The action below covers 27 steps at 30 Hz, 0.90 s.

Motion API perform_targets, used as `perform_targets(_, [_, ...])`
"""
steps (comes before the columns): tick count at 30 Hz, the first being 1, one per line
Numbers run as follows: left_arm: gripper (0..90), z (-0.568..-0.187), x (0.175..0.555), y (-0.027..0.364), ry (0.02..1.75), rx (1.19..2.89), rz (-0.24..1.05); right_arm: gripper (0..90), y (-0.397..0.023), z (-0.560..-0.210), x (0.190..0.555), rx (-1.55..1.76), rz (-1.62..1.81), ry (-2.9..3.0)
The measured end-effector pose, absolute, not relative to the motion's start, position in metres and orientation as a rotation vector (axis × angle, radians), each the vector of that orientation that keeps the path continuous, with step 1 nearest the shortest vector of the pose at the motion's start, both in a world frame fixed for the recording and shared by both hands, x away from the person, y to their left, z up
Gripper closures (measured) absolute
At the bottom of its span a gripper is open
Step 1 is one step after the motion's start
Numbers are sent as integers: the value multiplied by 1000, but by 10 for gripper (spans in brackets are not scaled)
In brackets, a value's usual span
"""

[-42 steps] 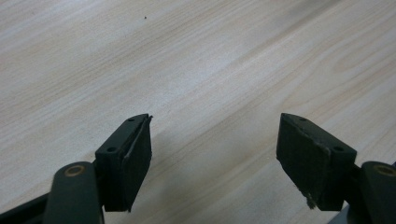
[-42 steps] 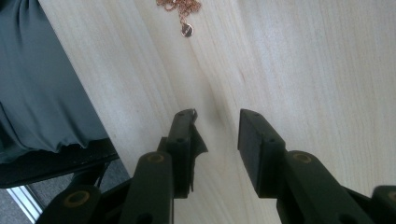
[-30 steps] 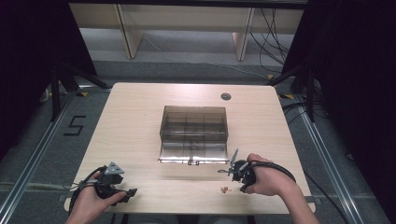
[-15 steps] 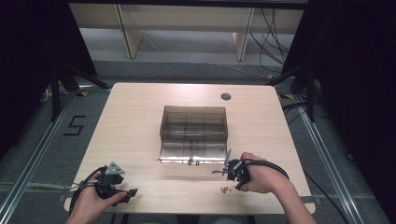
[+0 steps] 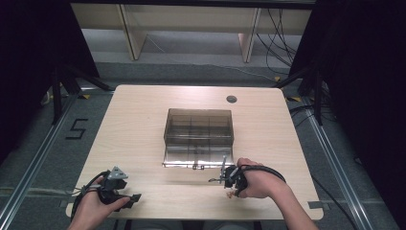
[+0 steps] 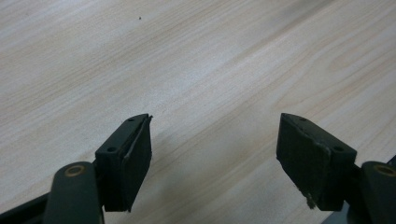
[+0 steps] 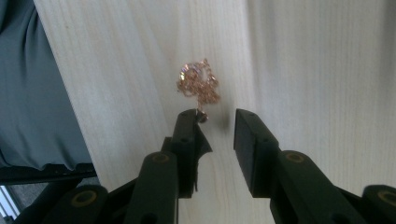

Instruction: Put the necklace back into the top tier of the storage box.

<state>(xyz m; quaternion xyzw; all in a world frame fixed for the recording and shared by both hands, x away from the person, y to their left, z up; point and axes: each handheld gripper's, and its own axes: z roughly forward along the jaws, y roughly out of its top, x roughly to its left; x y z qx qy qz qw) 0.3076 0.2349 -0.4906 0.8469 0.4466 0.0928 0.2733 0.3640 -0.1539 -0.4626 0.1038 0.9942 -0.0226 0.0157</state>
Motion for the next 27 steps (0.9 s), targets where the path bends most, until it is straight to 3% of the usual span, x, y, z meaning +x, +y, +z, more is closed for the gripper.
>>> perform_targets(18, [265, -491, 308, 235, 1193, 2283, 242, 751, -140, -474, 362, 155, -85, 3095])
perform_targets(27, [265, -492, 308, 234, 1205, 2274, 248, 837, -139, -475, 362, 155, -81, 3142])
